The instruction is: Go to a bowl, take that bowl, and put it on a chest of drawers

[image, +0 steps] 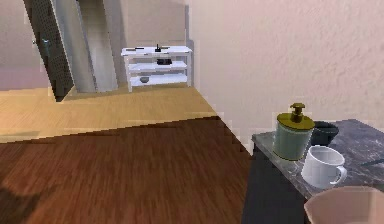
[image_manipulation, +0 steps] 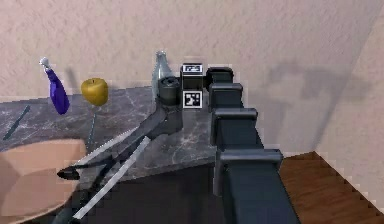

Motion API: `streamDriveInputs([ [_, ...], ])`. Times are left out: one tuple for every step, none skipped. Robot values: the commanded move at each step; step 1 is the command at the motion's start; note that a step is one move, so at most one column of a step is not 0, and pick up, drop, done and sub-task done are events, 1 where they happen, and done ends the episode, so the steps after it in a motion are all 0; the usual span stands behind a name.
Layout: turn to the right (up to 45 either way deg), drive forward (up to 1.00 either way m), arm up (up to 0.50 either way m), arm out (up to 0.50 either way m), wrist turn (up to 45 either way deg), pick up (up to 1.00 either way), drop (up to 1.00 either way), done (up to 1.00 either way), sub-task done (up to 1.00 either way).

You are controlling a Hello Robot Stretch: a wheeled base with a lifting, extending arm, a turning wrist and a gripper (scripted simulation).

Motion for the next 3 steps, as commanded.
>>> streamDriveInputs([
  [0.0, 0.00, 0.00, 0.00, -12.0, 0.00, 0.00, 0.00, 0.00],
  [0.0, 0.00, 0.00, -0.20, 0.0, 0.00, 0.00, 0.00, 0.00],
  [-45.0, 0.00, 0.00, 0.00, 0.0, 0.00, 0.00, 0.00, 0.00],
])
